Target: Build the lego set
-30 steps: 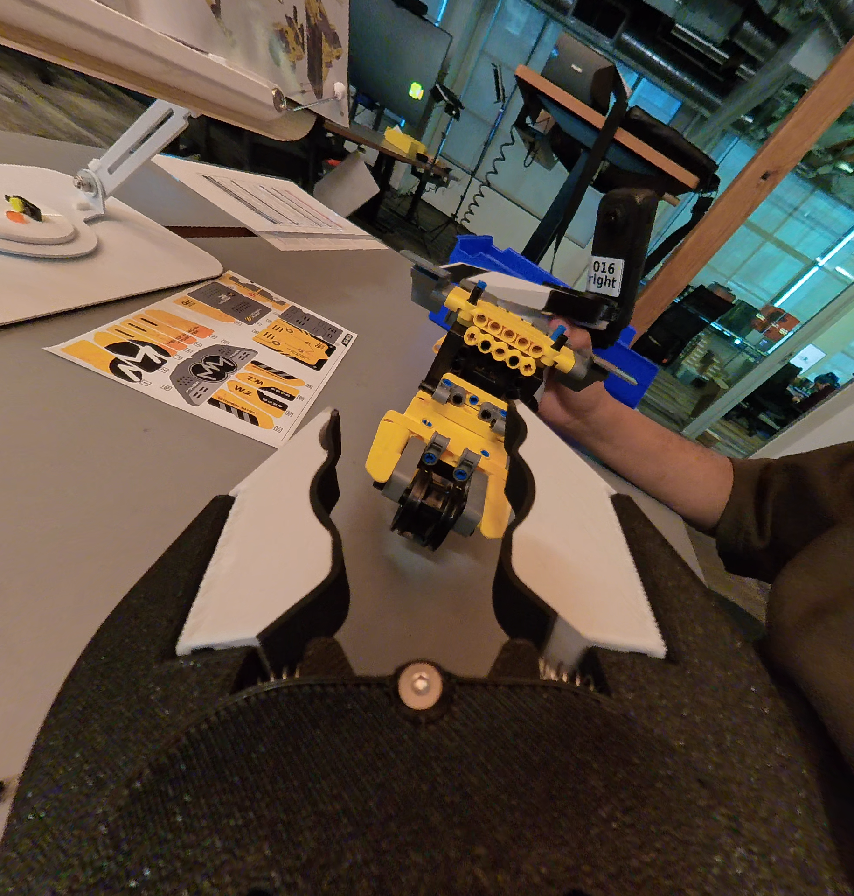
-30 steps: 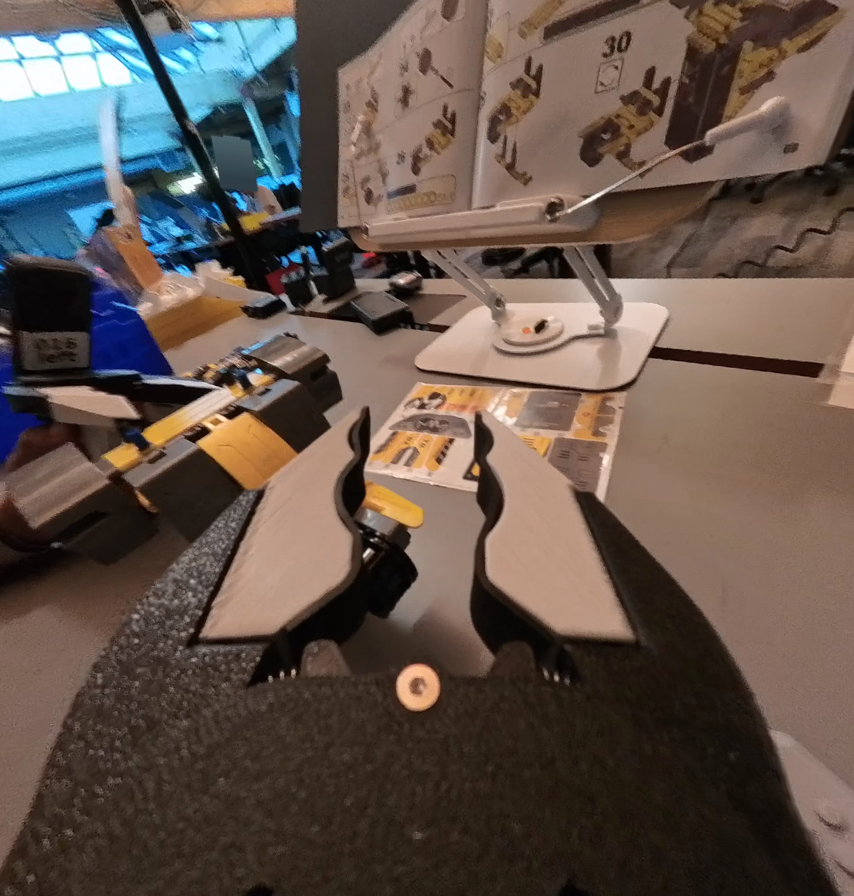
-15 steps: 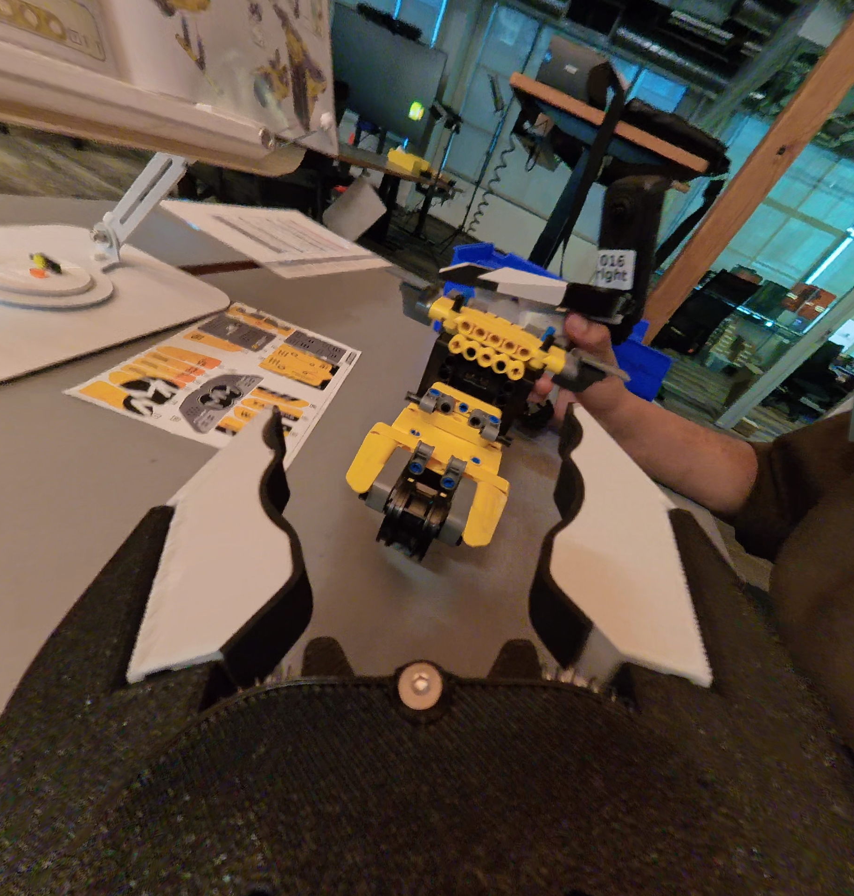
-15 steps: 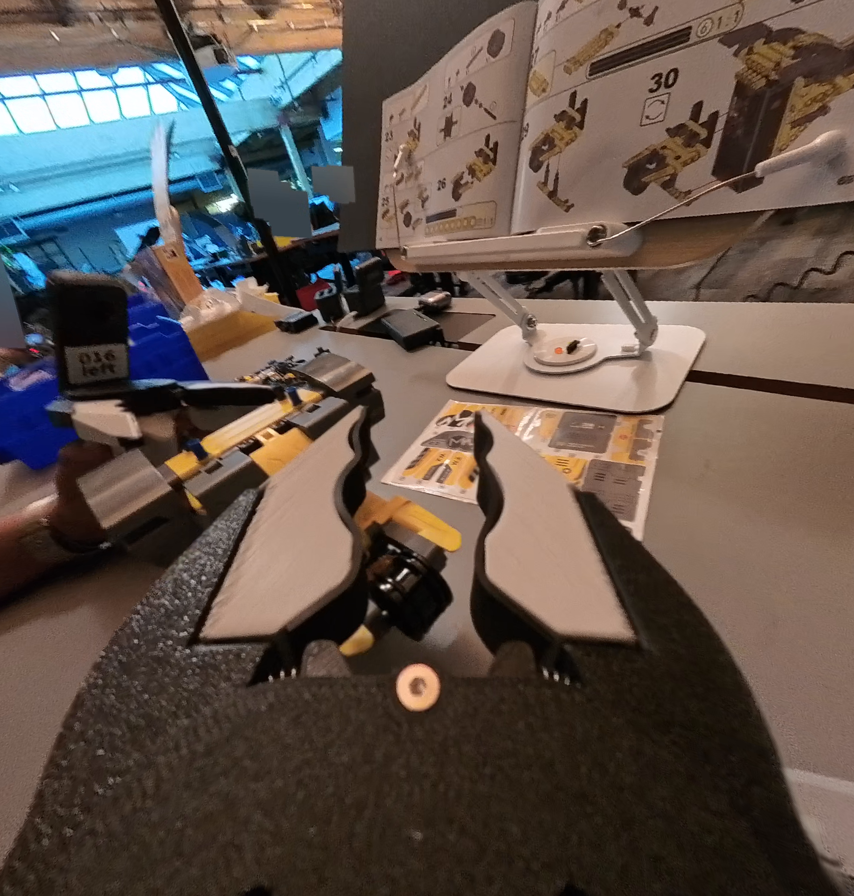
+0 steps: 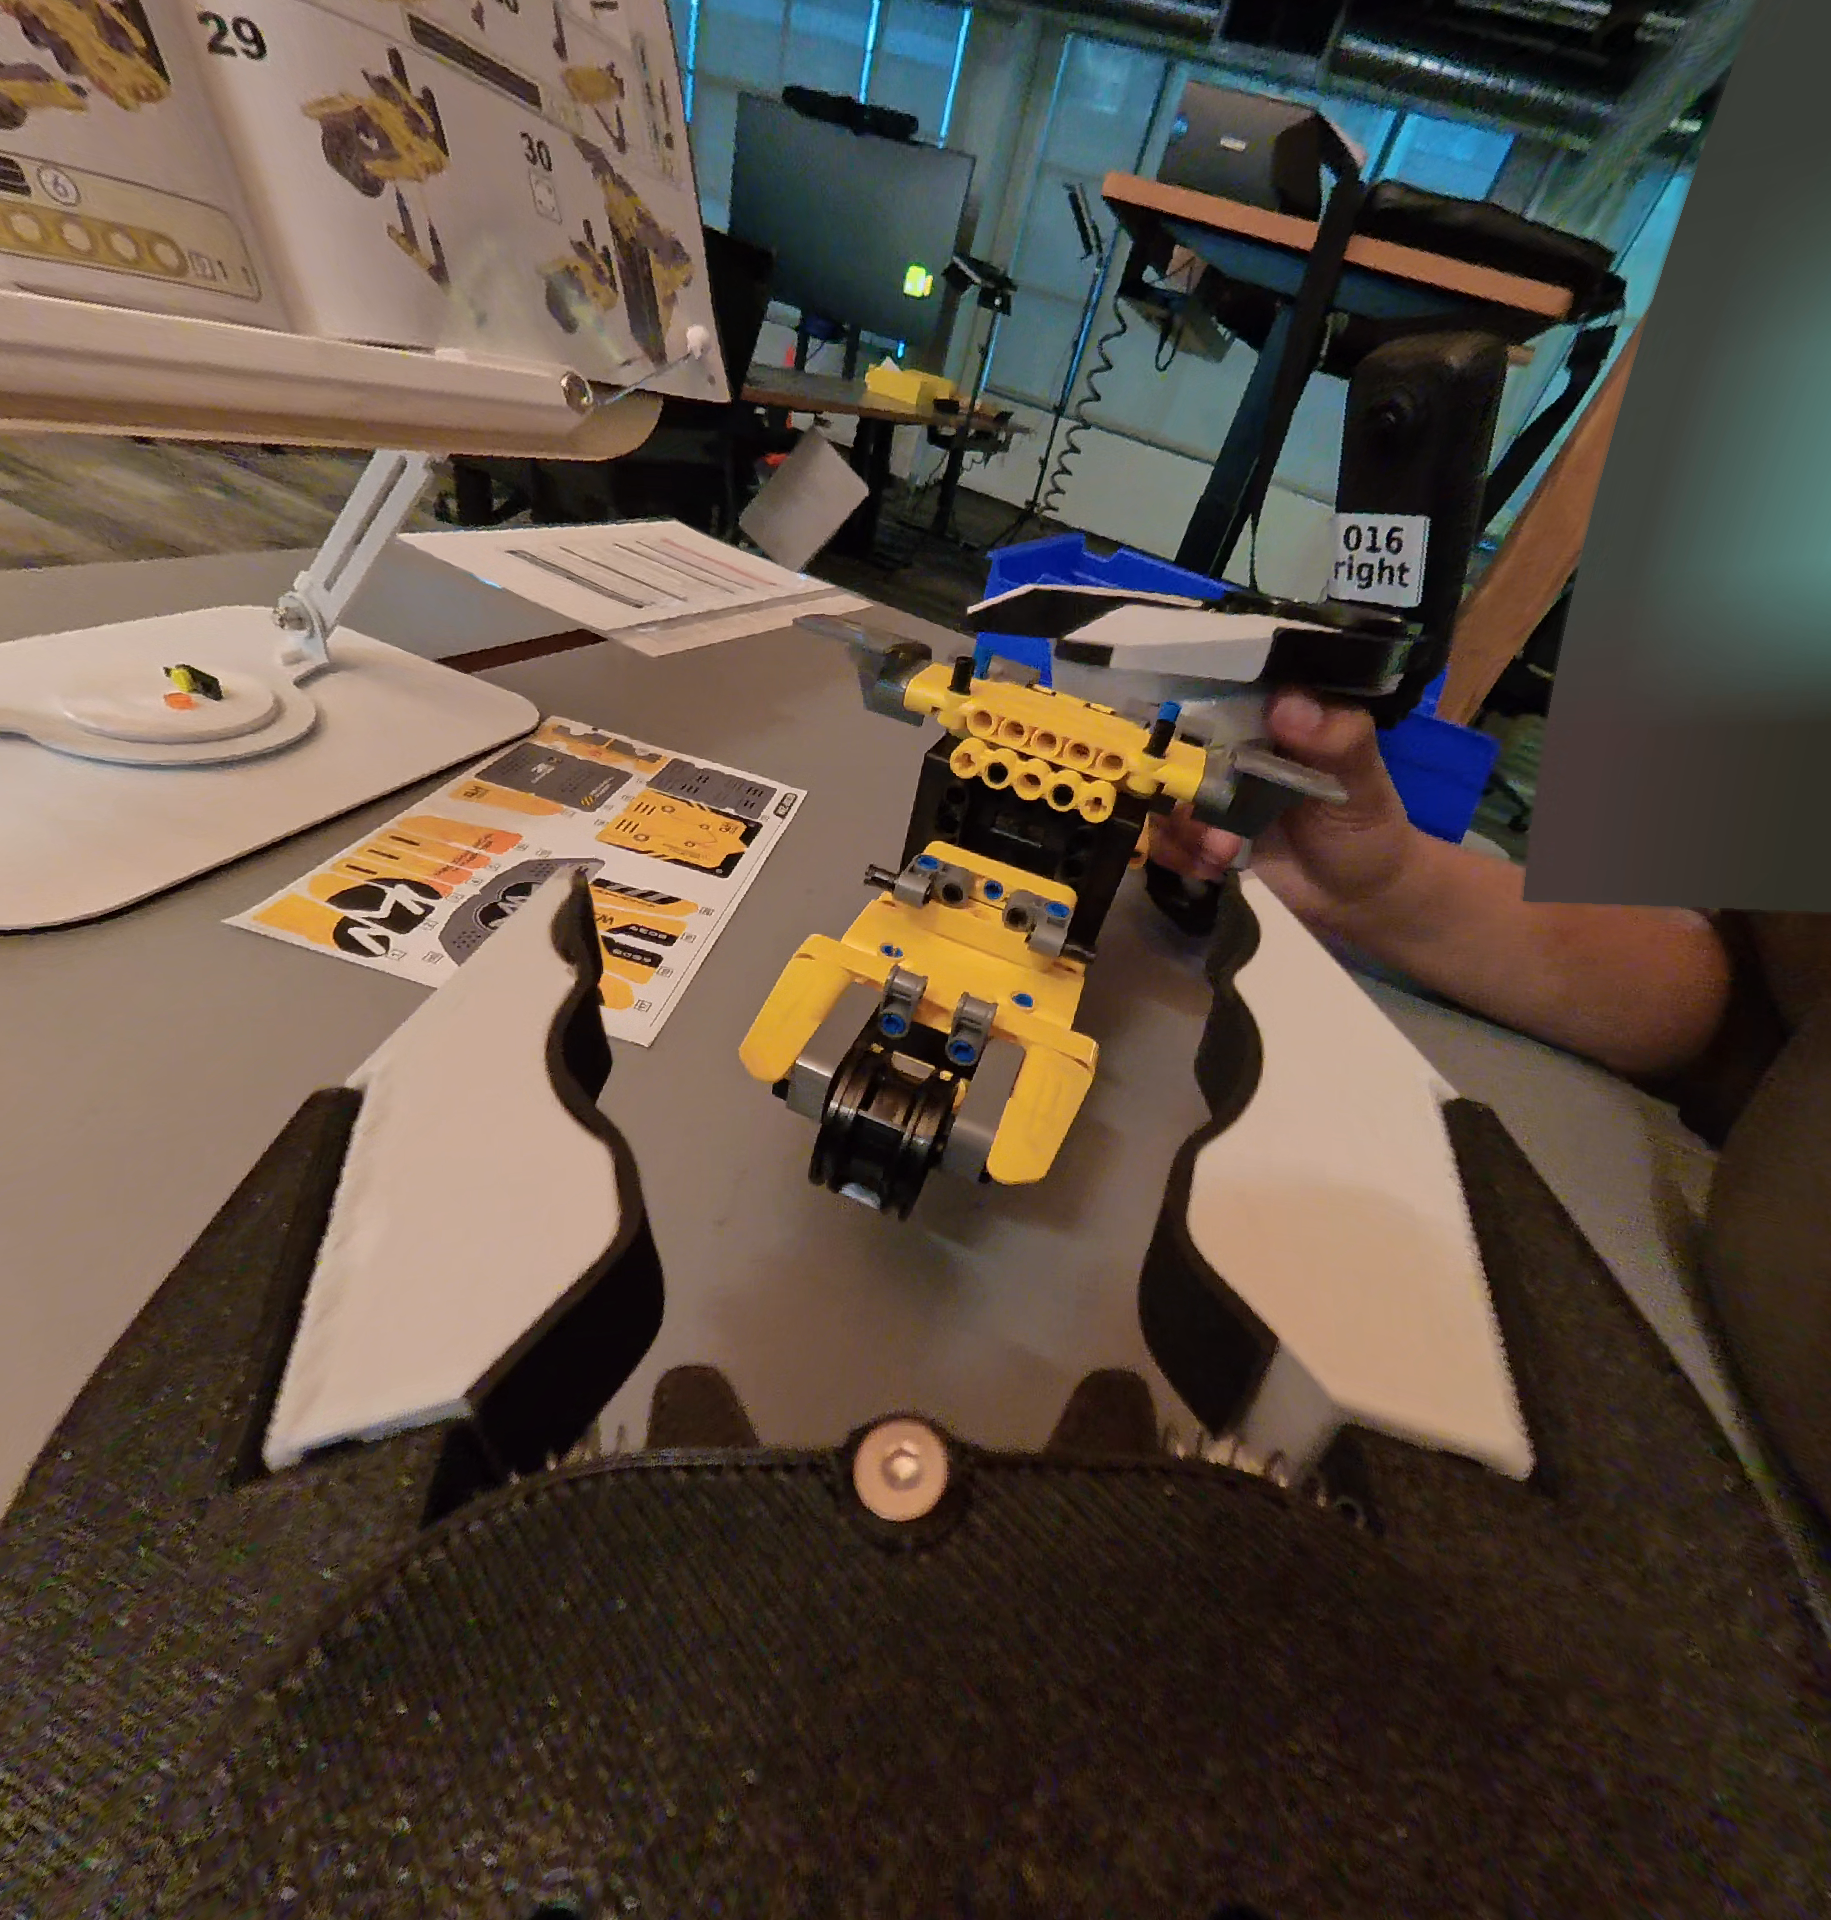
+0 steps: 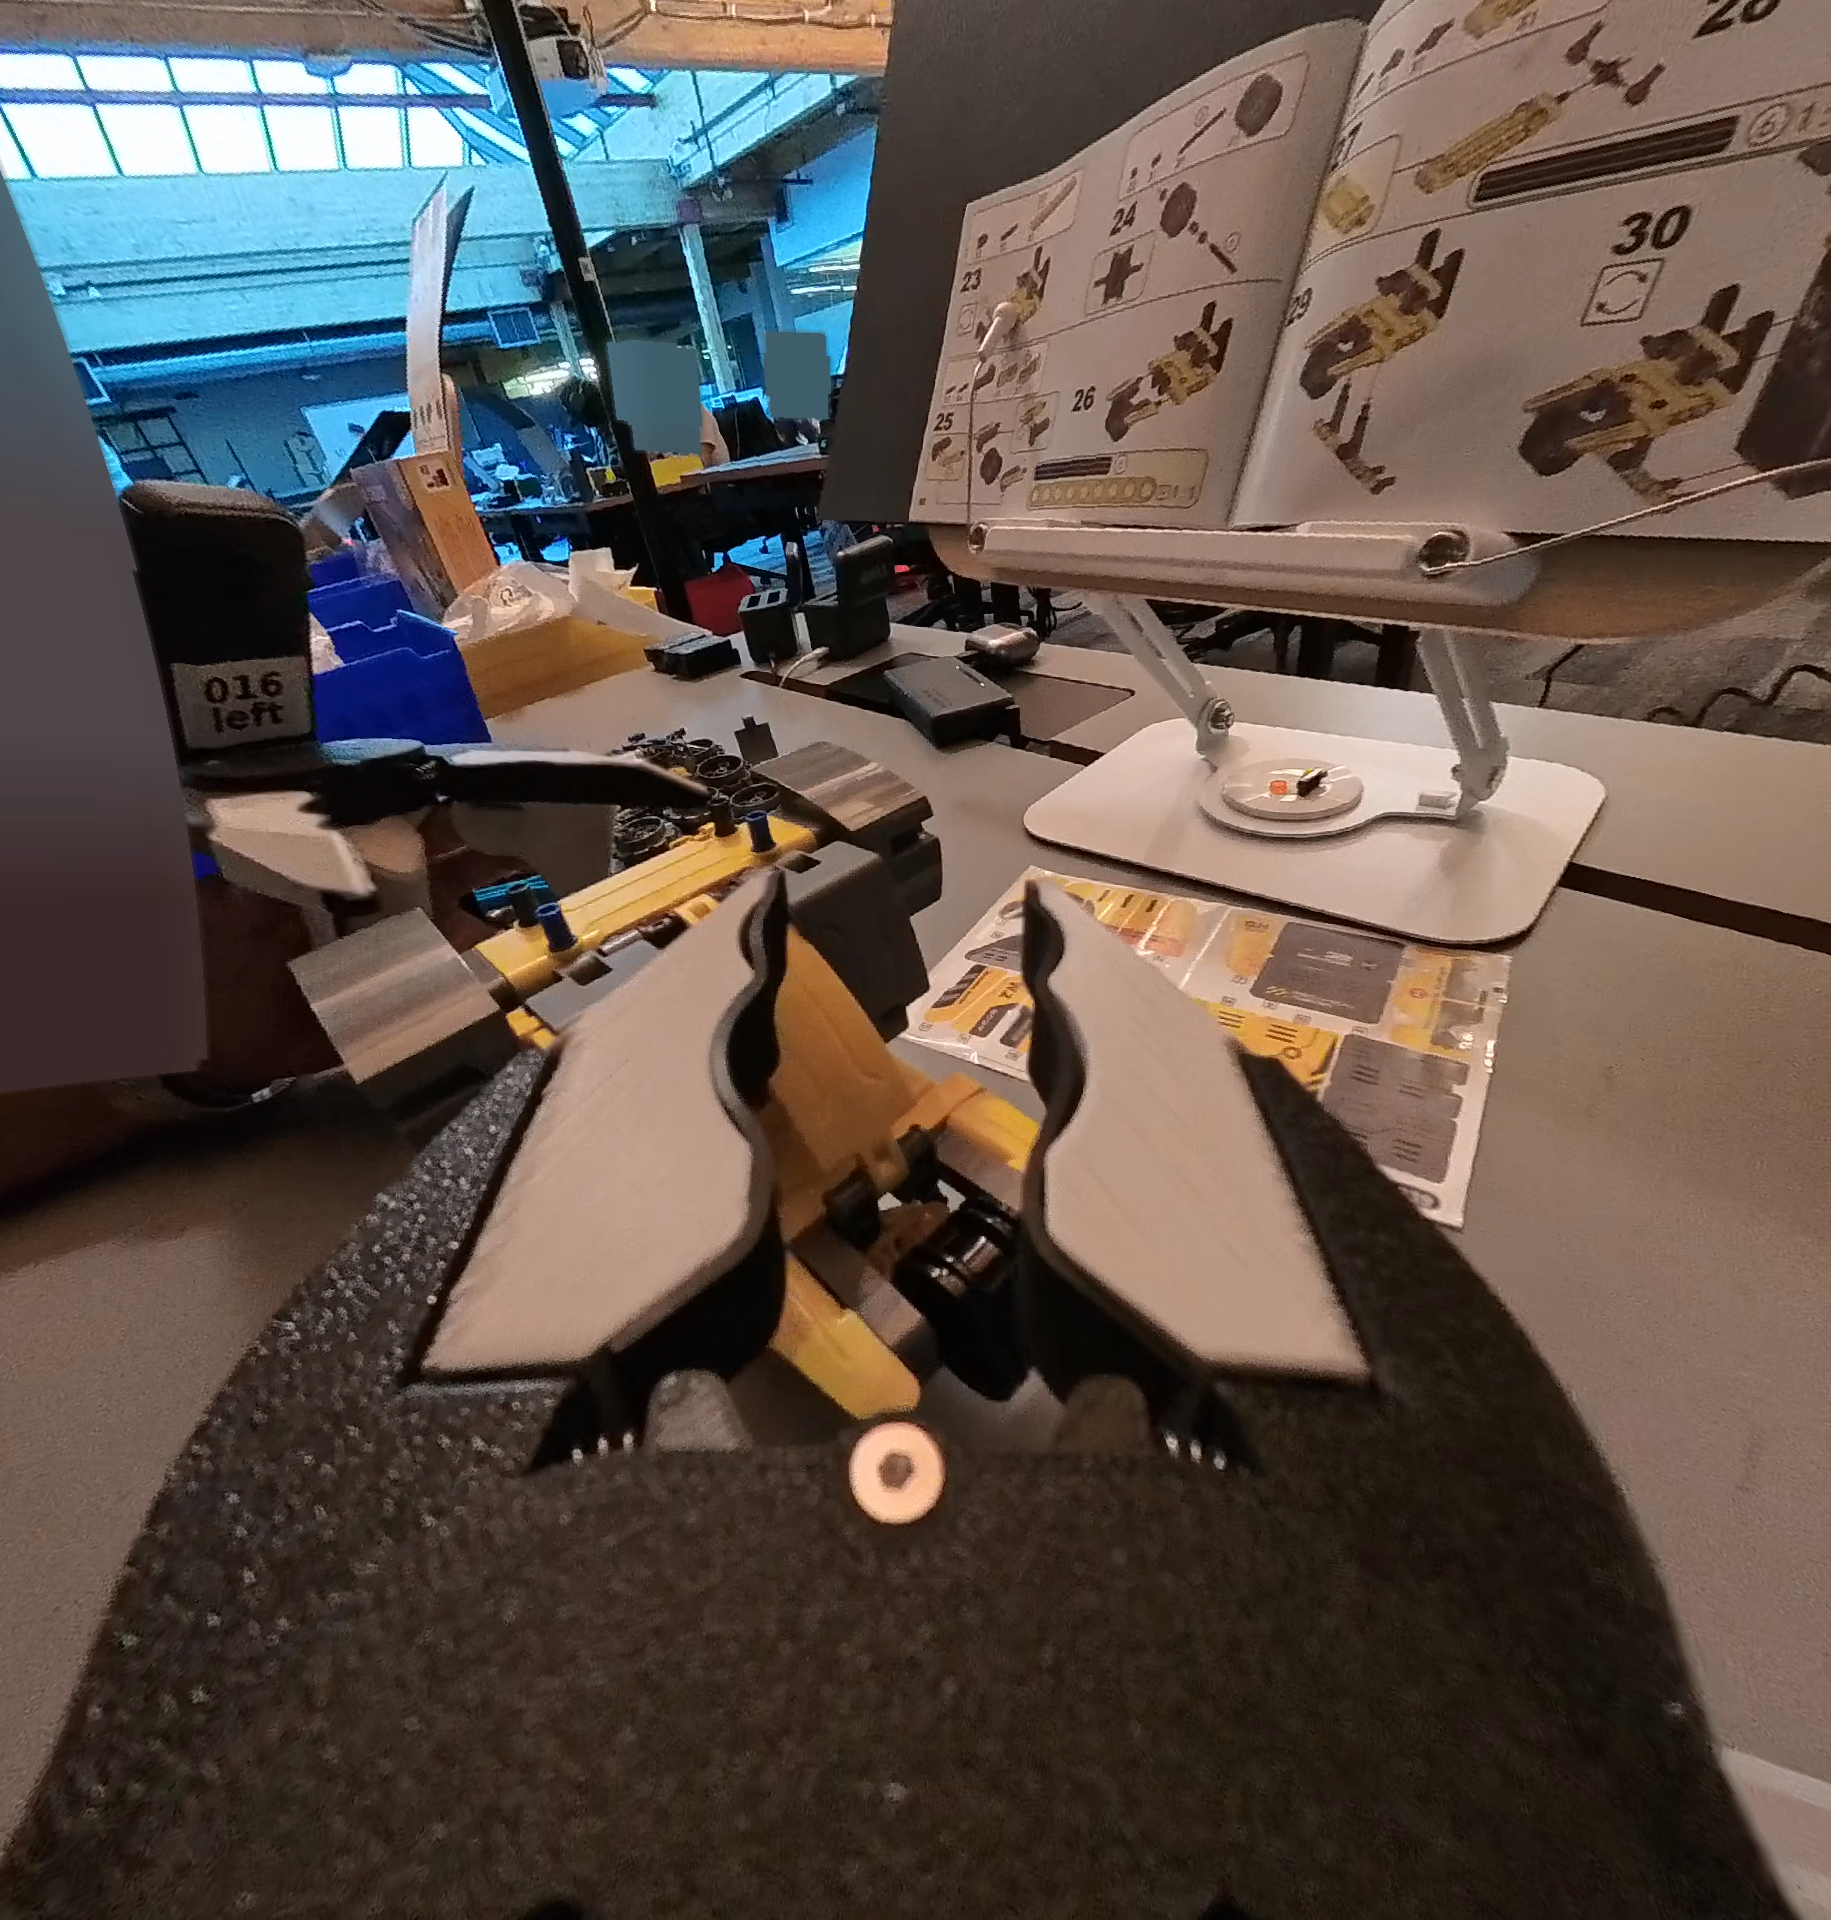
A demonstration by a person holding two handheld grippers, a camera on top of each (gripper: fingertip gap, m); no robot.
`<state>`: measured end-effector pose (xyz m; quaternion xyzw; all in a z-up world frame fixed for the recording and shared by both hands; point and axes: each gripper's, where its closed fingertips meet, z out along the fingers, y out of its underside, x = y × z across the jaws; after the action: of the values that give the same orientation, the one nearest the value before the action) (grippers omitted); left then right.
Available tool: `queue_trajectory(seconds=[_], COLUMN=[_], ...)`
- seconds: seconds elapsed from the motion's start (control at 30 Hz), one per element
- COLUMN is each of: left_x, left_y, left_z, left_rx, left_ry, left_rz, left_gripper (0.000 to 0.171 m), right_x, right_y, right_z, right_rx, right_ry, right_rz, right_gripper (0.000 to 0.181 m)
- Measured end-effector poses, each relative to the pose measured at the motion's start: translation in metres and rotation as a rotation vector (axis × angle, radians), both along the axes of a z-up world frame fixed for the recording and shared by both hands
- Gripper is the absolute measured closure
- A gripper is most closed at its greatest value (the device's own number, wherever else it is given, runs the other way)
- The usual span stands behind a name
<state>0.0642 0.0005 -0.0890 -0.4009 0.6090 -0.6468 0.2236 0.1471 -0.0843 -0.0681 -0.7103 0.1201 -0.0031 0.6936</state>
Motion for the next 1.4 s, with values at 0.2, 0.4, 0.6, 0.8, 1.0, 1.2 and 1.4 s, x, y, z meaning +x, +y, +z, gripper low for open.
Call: queue_trajectory(seconds=[0.2, 0.4, 0.6, 0.8, 1.0, 1.2, 1.4], left_x=[-0.001, -0.001, -0.005, -0.004, -0.004, -0.002, 0.001], left_y=[-0.002, -0.002, -0.007, -0.012, -0.015, -0.014, -0.011], left_z=[0.003, 0.004, 0.013, 0.005, 0.006, 0.003, -0.002], left_rx=[0.01, 0.006, -0.014, 0.082, 0.073, 0.069, 0.067], left_ry=[-0.02, -0.023, -0.04, -0.037, -0.033, -0.02, -0.002], left_rz=[0.004, 0.005, -0.01, 0.002, -0.005, 0.001, 0.016], left_gripper=[0.062, 0.063, 0.064, 0.074, 0.075, 0.075, 0.077], right_x=[0.004, 0.009, 0.013, 0.018, 0.018, 0.014, 0.008], right_y=[-0.004, -0.01, -0.015, -0.014, -0.01, -0.01, -0.008], right_z=[0.005, 0.012, 0.019, 0.01, 0.0, 0.005, 0.01], right_rx=[0.04, 0.093, 0.156, 0.13, 0.109, 0.121, 0.129], right_ry=[0.039, 0.1, 0.178, 0.169, 0.196, 0.205, 0.204], right_rz=[-0.006, -0.003, 0.012, -0.001, 0.014, 0.036, 0.053], right_gripper=[0.137, 0.137, 0.137, 0.137, 0.137, 0.137, 0.136])
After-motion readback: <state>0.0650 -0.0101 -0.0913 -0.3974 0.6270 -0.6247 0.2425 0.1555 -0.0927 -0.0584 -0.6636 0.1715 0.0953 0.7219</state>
